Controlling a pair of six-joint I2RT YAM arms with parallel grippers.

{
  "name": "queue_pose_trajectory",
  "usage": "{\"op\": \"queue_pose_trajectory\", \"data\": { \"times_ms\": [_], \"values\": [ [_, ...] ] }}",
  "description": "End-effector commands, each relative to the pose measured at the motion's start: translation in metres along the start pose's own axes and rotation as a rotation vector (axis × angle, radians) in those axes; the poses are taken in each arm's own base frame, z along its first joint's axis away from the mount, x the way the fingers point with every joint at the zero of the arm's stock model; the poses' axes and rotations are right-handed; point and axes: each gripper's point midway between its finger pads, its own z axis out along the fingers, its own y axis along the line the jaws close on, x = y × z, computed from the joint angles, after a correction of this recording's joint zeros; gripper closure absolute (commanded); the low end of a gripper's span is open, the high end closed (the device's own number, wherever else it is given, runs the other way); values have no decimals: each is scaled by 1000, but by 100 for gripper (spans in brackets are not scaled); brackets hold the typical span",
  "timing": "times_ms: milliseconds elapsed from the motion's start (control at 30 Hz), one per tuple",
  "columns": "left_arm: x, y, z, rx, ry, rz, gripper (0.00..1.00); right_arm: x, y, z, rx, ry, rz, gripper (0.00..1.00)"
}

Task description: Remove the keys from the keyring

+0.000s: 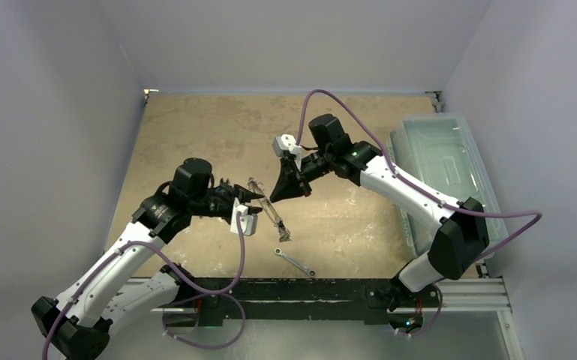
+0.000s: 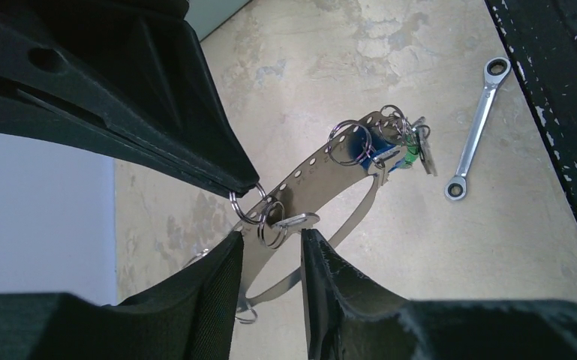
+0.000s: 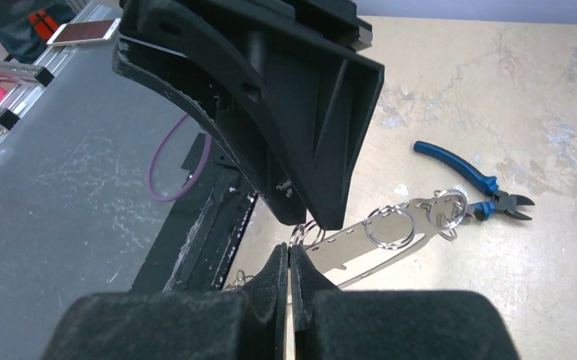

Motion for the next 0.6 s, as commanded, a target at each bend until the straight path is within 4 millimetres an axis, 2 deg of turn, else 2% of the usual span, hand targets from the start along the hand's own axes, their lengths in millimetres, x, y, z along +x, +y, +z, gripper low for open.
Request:
{"op": "queue_pose_trajectory", "data": {
  "times_ms": [0,200,433,567],
  "values": [
    [2,-1,6,0,-9,37,68,-13,7,-1,-36,-33,-46,100],
    [3,-2,7,-5,-10,26,71,-12,7,-1,-37,-31,-48,100],
    [-11,7,10,-27,-64,-4,72,-12,7,-1,-35,-29,-46,100],
    [-7,3,12,-18,-47,-3,78,-13,8,-1,-37,-30,-49,100]
  ]
}}
